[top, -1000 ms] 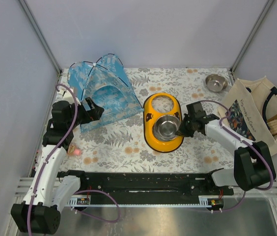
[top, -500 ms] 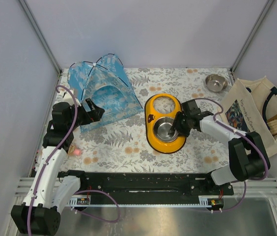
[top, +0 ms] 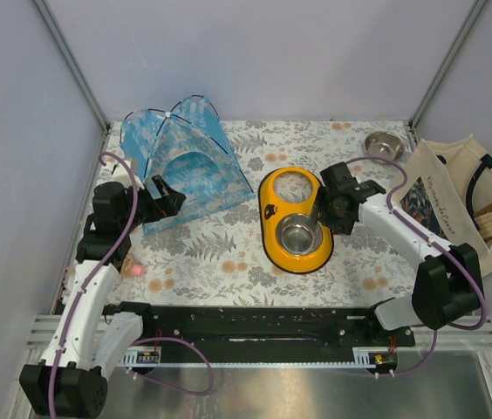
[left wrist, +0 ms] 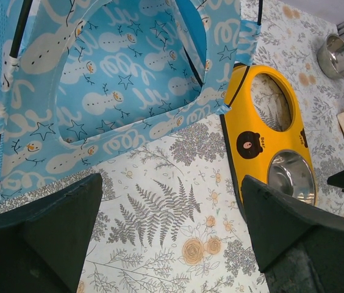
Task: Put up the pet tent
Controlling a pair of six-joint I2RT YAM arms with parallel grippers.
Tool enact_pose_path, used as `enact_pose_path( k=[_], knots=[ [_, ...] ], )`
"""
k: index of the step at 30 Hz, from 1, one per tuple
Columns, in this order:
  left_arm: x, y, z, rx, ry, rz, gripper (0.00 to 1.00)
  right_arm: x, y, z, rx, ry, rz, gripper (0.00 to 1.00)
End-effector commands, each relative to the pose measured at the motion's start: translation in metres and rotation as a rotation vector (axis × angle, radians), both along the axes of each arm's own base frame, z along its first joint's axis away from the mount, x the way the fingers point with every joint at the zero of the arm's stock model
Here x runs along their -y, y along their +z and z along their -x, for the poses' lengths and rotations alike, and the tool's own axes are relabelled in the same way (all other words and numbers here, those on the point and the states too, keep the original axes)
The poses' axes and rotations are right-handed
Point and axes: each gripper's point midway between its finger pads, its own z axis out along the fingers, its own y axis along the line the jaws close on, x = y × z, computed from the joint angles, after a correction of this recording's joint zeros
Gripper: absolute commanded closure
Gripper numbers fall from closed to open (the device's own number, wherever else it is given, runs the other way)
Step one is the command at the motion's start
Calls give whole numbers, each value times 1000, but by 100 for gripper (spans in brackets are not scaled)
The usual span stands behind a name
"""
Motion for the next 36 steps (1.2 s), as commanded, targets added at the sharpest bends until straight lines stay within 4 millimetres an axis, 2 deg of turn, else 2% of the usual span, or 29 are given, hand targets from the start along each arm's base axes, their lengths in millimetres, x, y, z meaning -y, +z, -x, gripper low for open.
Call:
enact_pose_path(
  k=[1, 4, 7, 10, 13, 15, 17, 23, 24, 27, 30, 36],
  knots=[
    [-4, 5, -1, 33, 18, -21, 1, 32, 15, -3, 54, -21, 176, 26],
    [-7, 5, 0, 29, 28, -32, 1, 36, 48, -38, 197, -21, 231, 26],
    [-9, 7, 0, 34, 39, -37, 1, 49, 76, -88, 327, -33, 364, 26],
    [-10, 13, 1, 45, 41, -46, 1, 74, 86, -152, 400, -49, 518, 29],
    [-11, 17, 0, 52, 38, -57, 1, 103, 86, -206, 405, -28, 610, 32],
    [-12, 22, -2, 60, 43, -55, 1, 120, 88, -236, 394, -3, 673, 32],
    [-11, 24, -3, 60, 47, -45, 1, 138, 85, -257, 366, 24, 748, 32],
    [-8, 22, -5, 45, 40, -32, 1, 169, 63, -303, 306, 145, 896, 30],
    [-8, 21, -5, 42, 35, -31, 1, 172, 68, -312, 316, 160, 917, 29],
    [-6, 22, -5, 32, 26, -26, 1, 179, 56, -329, 293, 255, 949, 28],
    [-6, 19, -5, 17, 28, -28, 1, 185, 37, -332, 259, 310, 921, 27],
    [-6, 12, -7, -16, 25, -33, 1, 207, 8, -322, 141, 377, 995, 25]
  ],
)
